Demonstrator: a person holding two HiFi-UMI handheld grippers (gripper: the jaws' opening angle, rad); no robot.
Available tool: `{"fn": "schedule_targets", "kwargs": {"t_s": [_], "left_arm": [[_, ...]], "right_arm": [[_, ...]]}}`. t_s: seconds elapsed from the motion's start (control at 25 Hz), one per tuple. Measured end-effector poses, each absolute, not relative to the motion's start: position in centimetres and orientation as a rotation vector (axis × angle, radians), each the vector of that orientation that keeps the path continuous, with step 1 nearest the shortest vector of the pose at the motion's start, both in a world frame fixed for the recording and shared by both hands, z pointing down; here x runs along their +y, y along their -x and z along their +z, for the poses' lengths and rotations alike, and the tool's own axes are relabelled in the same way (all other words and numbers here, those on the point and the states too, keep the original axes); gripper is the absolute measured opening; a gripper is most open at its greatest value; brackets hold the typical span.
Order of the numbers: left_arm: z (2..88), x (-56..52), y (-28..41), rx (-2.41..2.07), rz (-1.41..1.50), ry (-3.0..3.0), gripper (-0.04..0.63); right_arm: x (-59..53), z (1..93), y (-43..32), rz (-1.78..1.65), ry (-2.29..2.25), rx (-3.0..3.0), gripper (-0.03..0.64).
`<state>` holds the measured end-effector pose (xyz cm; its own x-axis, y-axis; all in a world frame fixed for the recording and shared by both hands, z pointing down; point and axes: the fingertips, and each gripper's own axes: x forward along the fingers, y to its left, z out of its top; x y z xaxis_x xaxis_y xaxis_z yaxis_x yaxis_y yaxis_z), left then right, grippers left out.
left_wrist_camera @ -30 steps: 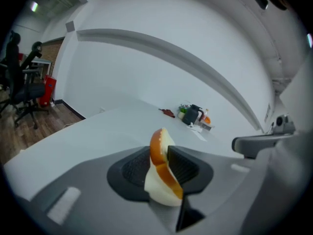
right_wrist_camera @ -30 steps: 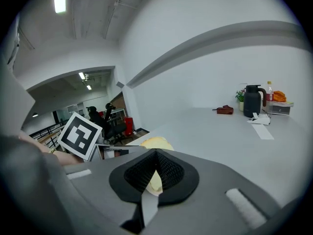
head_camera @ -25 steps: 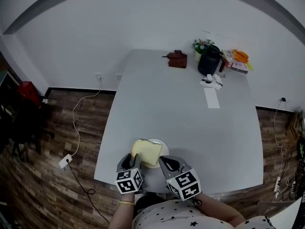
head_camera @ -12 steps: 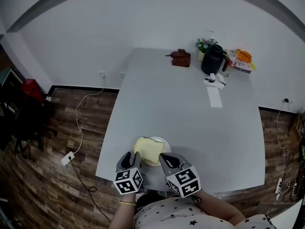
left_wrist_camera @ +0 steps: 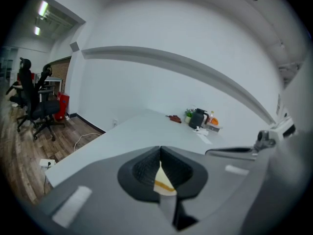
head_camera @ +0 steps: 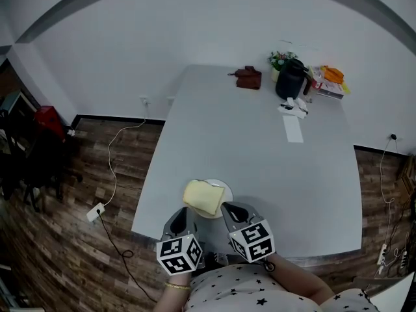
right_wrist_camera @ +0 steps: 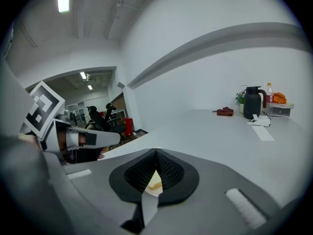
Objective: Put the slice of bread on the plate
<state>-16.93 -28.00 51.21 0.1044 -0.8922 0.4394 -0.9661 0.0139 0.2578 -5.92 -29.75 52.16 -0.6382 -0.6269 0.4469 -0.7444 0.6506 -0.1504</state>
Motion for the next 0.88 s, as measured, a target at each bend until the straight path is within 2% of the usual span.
{"fn": "schedule_targets", "kwargs": {"t_s": [0.88], "left_arm": [[49.8,-25.4,15.1,-1.815,0.220,-1.947,0.009]], "right_arm": [[-27.3,50.7,4.8,0.398,-1.083,-2.541,-0.002]]}}
